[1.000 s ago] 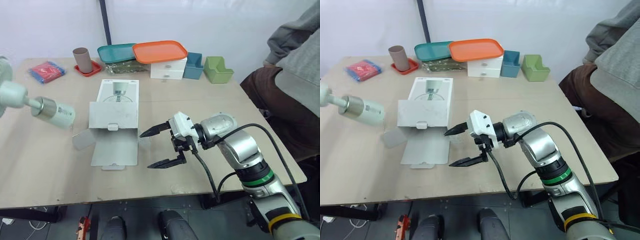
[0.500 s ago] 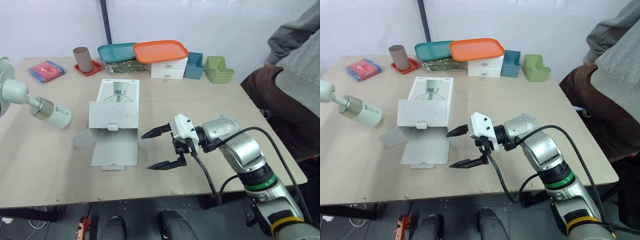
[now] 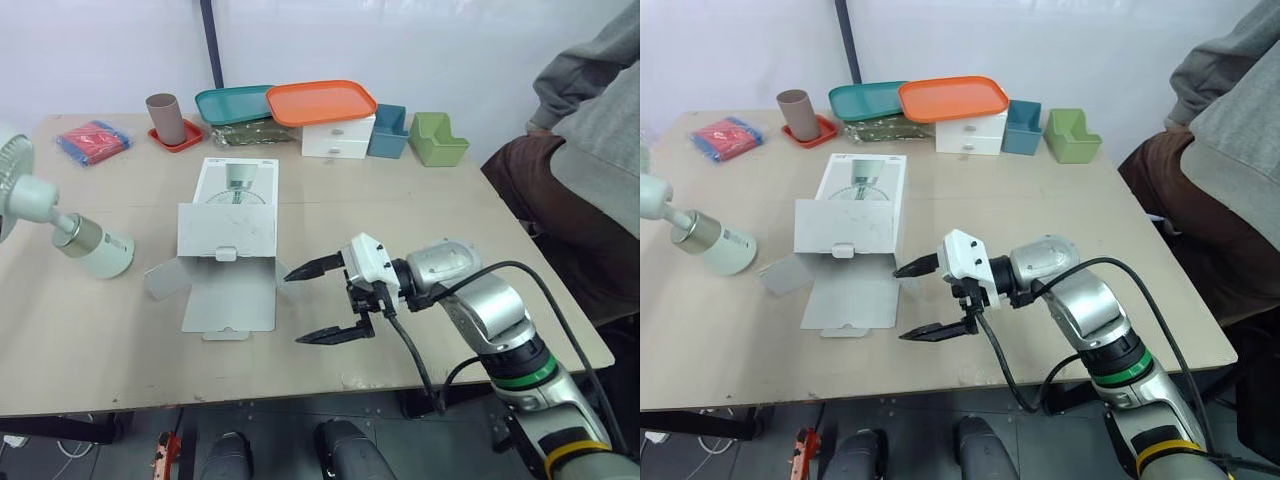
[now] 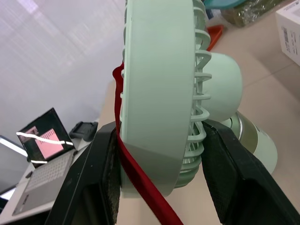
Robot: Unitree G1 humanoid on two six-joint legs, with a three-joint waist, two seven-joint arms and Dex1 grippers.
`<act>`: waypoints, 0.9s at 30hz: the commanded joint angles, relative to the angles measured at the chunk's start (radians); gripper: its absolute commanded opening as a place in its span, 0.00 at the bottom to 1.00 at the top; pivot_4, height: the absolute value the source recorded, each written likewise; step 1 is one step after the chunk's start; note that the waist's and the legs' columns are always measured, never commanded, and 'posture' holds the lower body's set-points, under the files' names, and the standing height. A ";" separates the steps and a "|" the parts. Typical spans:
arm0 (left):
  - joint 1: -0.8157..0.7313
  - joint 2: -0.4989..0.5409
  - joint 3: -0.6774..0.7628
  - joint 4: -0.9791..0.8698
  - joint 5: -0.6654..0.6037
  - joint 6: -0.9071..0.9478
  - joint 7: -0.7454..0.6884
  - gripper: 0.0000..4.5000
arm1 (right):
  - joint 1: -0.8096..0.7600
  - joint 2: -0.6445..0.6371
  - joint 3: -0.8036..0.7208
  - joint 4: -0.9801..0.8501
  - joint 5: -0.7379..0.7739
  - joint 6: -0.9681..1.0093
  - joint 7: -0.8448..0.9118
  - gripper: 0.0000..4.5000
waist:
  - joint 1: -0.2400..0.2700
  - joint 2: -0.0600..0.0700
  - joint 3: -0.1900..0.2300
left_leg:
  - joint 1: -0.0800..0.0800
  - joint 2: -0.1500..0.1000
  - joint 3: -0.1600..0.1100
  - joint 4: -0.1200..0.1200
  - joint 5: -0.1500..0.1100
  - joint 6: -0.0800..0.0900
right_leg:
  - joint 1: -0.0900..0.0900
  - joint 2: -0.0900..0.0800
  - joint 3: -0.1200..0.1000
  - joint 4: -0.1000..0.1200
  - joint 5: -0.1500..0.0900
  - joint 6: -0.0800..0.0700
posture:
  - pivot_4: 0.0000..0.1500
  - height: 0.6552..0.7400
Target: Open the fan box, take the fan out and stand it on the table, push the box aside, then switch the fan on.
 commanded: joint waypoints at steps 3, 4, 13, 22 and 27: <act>-0.044 0.018 0.039 -0.079 0.015 0.034 0.011 0.48 | -0.009 -0.003 -0.025 -0.044 0.021 0.007 -0.011 1.00 | 0.000 0.000 0.000 | 0.000 0.000 0.000 0.000 0.000 0.000 | 0.000 0.000 0.000 0.000 0.000 0.000 | 1.00 1.00; -0.043 0.015 0.032 -0.084 0.019 0.035 0.010 0.48 | -0.010 -0.003 -0.024 -0.045 0.022 0.009 -0.012 1.00 | 0.000 0.000 0.000 | 0.000 0.000 0.000 0.000 0.000 0.000 | 0.000 0.000 0.000 0.000 0.000 0.000 | 1.00 1.00; 0.001 -0.037 -0.002 -0.117 0.037 0.040 -0.018 0.48 | -0.016 -0.008 -0.028 -0.047 0.023 0.017 -0.016 1.00 | 0.000 0.000 0.000 | 0.000 0.000 0.000 0.000 0.000 0.000 | 0.000 0.000 0.000 0.000 0.000 0.000 | 1.00 1.00; -0.028 -0.057 -0.092 -0.073 0.061 0.038 0.000 0.48 | -0.010 -0.010 -0.038 -0.073 0.026 0.038 -0.059 1.00 | 0.000 0.001 0.000 | 0.002 0.000 0.000 0.002 0.000 0.000 | 0.002 0.000 0.001 0.000 0.000 -0.003 | 1.00 1.00; -0.105 -0.077 -0.186 -0.022 0.083 0.040 0.048 0.48 | 0.002 -0.015 -0.044 -0.093 0.026 0.050 -0.081 1.00 | 0.008 0.002 0.000 | 0.005 -0.001 0.000 0.003 0.001 0.001 | 0.004 0.000 0.002 0.001 0.001 -0.003 | 1.00 1.00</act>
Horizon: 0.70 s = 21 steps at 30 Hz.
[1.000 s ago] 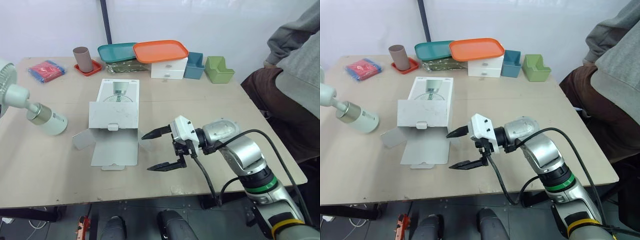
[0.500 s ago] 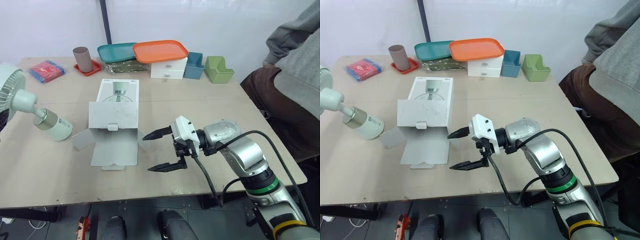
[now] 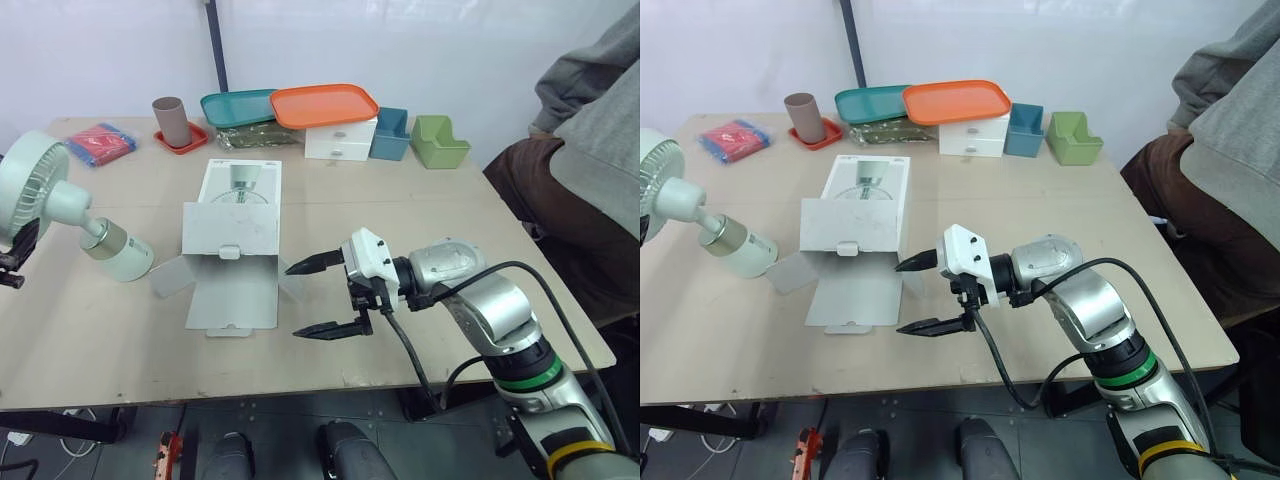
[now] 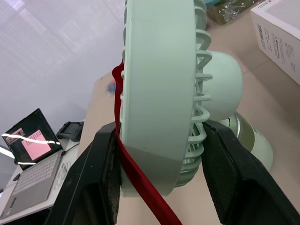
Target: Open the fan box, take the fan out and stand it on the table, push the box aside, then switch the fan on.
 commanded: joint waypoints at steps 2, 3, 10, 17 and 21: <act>-0.072 -0.038 -0.072 0.051 -0.005 0.026 0.039 0.48 | 0.005 -0.007 -0.039 -0.056 0.023 0.012 -0.024 1.00 | 0.012 0.001 0.000 | 0.002 -0.001 0.000 0.000 0.000 0.000 | 0.002 0.000 0.001 0.000 0.001 0.000 | 1.00 1.00; -0.087 -0.047 -0.073 0.055 -0.015 0.039 0.045 0.48 | 0.006 -0.007 -0.040 -0.060 0.025 0.016 -0.027 1.00 | 0.013 0.001 0.000 | 0.004 -0.001 0.000 0.000 0.000 0.000 | 0.003 0.000 0.001 0.000 0.001 0.000 | 1.00 1.00; -0.159 -0.103 -0.061 0.073 -0.077 0.117 0.061 0.48 | 0.012 -0.016 -0.043 -0.074 0.033 0.027 -0.043 1.00 | 0.022 0.004 -0.001 | 0.009 -0.004 0.000 0.000 0.001 0.002 | 0.008 -0.002 0.002 0.000 0.003 0.001 | 1.00 1.00; -0.228 -0.193 -0.095 0.141 -0.148 0.133 0.071 0.48 | 0.016 -0.018 -0.039 -0.081 0.031 0.033 -0.058 1.00 | 0.023 0.005 -0.002 | 0.013 -0.005 -0.001 0.000 0.002 0.002 | 0.014 -0.003 0.001 0.000 0.003 0.001 | 1.00 1.00; -0.265 -0.224 -0.105 0.177 -0.177 0.162 0.091 0.48 | 0.019 -0.020 -0.040 -0.090 0.036 0.040 -0.064 1.00 | 0.024 0.006 -0.002 | 0.013 -0.006 -0.003 0.000 0.002 0.003 | 0.014 -0.003 0.002 0.000 0.003 0.001 | 1.00 1.00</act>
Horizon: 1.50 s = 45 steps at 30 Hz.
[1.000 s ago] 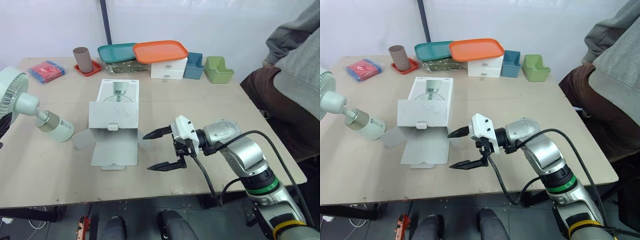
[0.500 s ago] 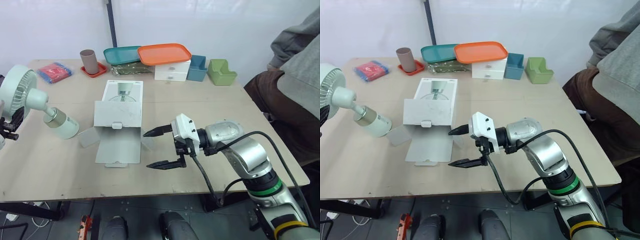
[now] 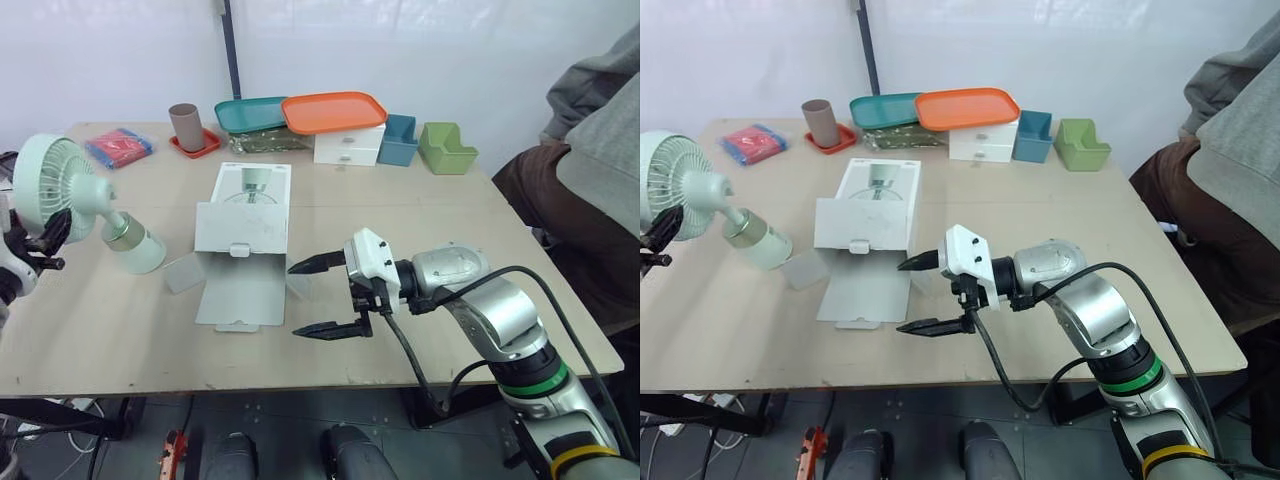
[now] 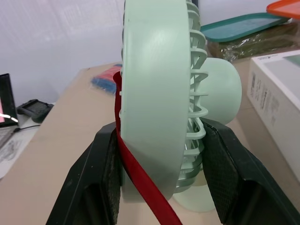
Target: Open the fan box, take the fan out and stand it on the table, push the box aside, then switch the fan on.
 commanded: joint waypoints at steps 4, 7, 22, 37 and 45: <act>-0.017 -0.042 -0.073 0.096 -0.020 0.033 0.025 0.48 | -0.004 -0.009 -0.033 -0.053 0.017 0.009 -0.015 1.00 | 0.000 0.003 -0.002 | 0.001 -0.002 -0.002 0.000 0.000 0.000 | 0.000 0.000 0.001 0.000 0.000 0.000 | 1.00 1.00; -0.019 -0.041 -0.064 0.109 -0.028 0.029 0.033 0.48 | -0.006 -0.012 -0.034 -0.056 0.017 0.014 -0.018 1.00 | 0.000 0.005 -0.003 | 0.001 -0.002 -0.003 0.000 0.000 0.000 | 0.001 0.000 0.000 0.000 0.000 0.000 | 1.00 1.00; -0.023 0.000 0.033 0.039 -0.100 0.024 0.050 0.99 | -0.024 -0.003 -0.026 -0.047 0.022 0.014 -0.012 1.00 | -0.006 -0.010 0.001 | -0.006 -0.002 -0.012 -0.004 -0.006 -0.007 | -0.004 0.004 0.001 -0.002 -0.007 0.005 | 1.00 1.00; 0.265 0.095 0.336 -0.217 -0.354 0.003 -0.269 0.99 | -0.033 0.005 -0.016 0.054 -0.010 -0.074 0.038 1.00 | -0.009 -0.008 0.002 | -0.004 -0.002 -0.012 -0.005 -0.012 -0.009 | -0.003 0.005 0.000 -0.002 -0.016 0.000 | 1.00 1.00; 0.349 0.109 0.020 -0.309 -0.337 -0.128 -0.446 0.99 | -0.065 0.041 0.000 0.084 -0.057 -0.029 -0.038 1.00 | -0.006 -0.005 0.004 | -0.003 -0.002 -0.012 -0.003 -0.012 -0.009 | -0.001 0.004 -0.001 -0.002 -0.017 -0.002 | 1.00 1.00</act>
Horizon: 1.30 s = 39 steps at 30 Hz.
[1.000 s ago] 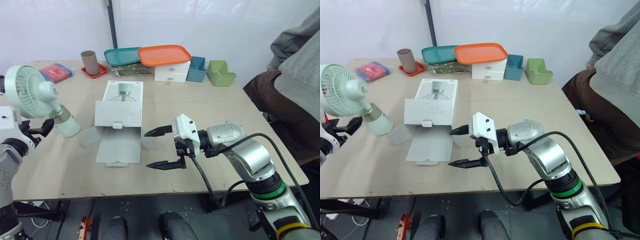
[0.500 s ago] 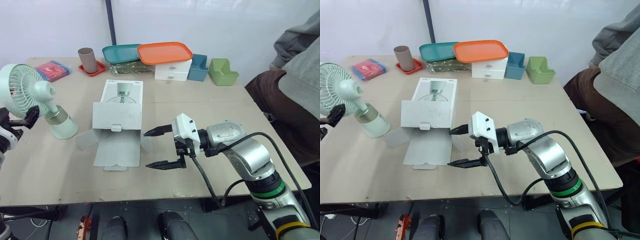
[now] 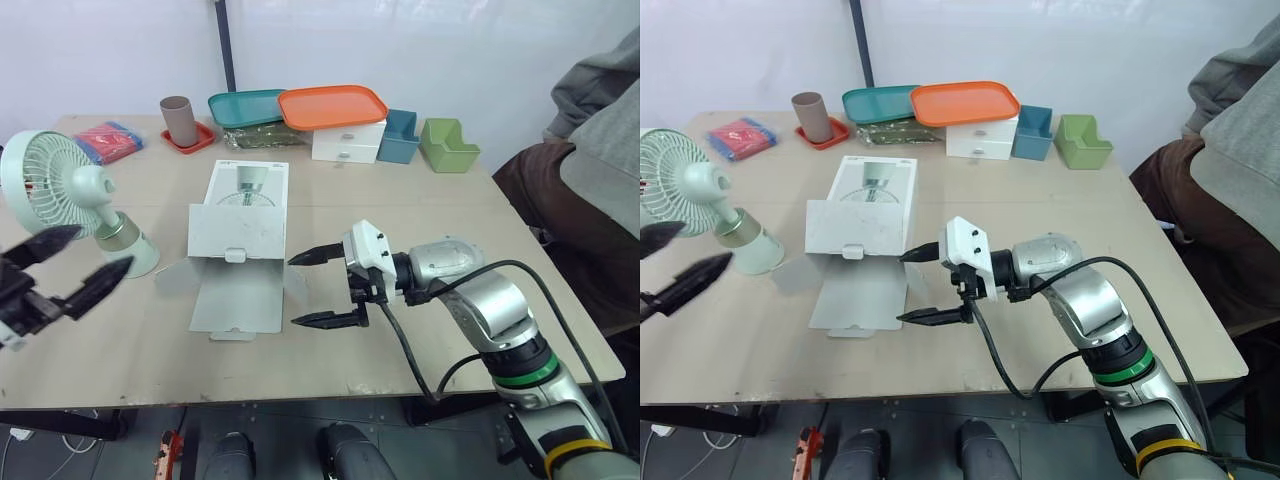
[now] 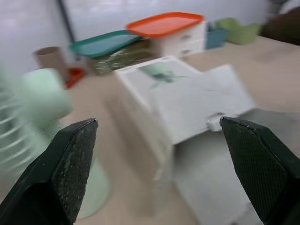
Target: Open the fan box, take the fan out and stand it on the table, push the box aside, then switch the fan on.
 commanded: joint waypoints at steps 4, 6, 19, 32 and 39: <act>0.022 0.009 -0.254 0.034 0.155 -0.221 -0.122 0.99 | -0.025 0.023 -0.013 -0.027 -0.058 0.091 -0.136 1.00 | -0.003 0.001 0.001 | 0.000 0.000 0.000 0.000 0.000 0.000 | -0.001 0.001 0.001 0.000 0.000 0.000 | 1.00 1.00; 0.029 0.001 -0.281 0.062 0.171 -0.267 -0.150 0.99 | -0.032 0.041 -0.030 -0.034 -0.076 0.176 -0.226 1.00 | -0.005 0.001 0.001 | 0.000 0.000 0.001 -0.001 0.000 0.000 | -0.002 0.001 0.002 0.000 -0.001 -0.001 | 1.00 1.00; -0.038 -0.052 -0.443 0.259 0.332 -0.503 -0.162 0.99 | 0.013 0.178 0.005 -0.074 -0.129 0.475 -0.521 1.00 | -0.002 0.001 0.000 | -0.010 0.001 0.001 0.001 -0.001 0.001 | -0.011 0.002 0.003 0.001 0.003 0.006 | 1.00 1.00; -0.111 -0.121 -0.567 0.325 0.371 -0.551 -0.109 0.99 | -0.095 0.358 0.026 0.186 -0.247 0.448 -0.708 1.00 | -0.004 0.002 0.000 | -0.015 0.003 0.000 0.004 0.000 0.002 | -0.015 0.005 0.003 0.001 0.008 0.004 | 1.00 1.00; -0.102 -0.152 -0.598 0.366 0.427 -0.619 -0.081 0.99 | -0.160 0.482 -0.031 0.294 -0.259 0.458 -0.796 1.00 | -0.003 0.002 0.000 | -0.016 0.003 0.000 0.004 0.000 0.002 | -0.015 0.006 0.003 0.002 0.011 0.001 | 1.00 1.00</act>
